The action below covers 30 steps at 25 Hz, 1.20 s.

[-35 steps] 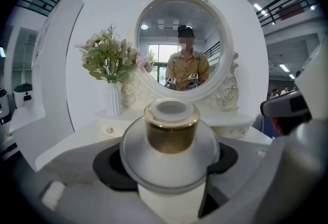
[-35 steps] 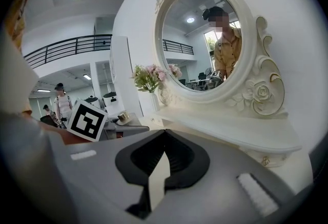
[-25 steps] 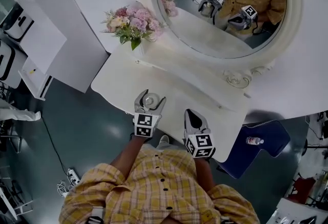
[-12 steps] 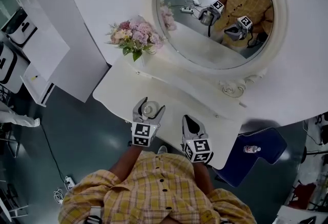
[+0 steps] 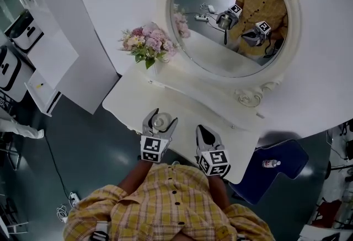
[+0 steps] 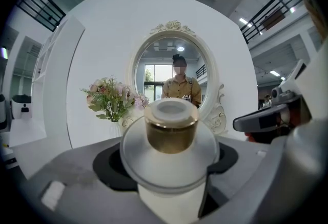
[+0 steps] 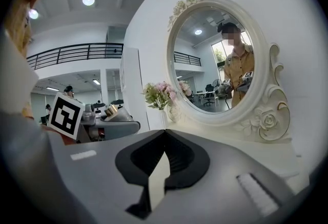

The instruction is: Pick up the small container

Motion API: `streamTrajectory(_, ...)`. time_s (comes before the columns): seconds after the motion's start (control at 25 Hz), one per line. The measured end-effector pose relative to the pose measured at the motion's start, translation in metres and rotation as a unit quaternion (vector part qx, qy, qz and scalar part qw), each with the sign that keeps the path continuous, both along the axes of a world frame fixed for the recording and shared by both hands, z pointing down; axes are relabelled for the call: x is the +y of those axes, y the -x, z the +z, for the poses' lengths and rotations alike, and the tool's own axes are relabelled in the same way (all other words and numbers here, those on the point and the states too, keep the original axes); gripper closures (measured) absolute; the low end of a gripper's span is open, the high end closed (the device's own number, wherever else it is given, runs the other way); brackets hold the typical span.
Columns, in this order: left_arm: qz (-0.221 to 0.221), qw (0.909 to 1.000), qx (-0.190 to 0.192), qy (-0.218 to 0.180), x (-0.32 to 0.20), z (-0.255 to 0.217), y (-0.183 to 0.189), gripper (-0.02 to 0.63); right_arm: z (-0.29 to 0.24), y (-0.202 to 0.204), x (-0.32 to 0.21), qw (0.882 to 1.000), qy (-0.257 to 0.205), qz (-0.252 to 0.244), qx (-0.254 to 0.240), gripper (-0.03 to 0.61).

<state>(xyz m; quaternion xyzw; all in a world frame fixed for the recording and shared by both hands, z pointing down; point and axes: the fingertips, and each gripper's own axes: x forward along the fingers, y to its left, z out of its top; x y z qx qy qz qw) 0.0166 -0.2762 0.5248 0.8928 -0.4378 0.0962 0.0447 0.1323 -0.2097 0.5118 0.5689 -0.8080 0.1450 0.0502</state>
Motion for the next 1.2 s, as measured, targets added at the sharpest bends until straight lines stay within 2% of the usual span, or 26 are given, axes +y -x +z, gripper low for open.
streamTrajectory(0.68,-0.004,0.9999,0.015,-0.004,0.019,-0.004,0.017,0.267,-0.005,0.014,0.011,1.000,-0.011,-0.014,0.001,0.580)
streamTrajectory(1.2,-0.001,0.9999,0.003,0.010,0.025,0.009,0.017,0.267,0.000,0.012,0.011,1.000,-0.008,-0.013,0.001,0.580)
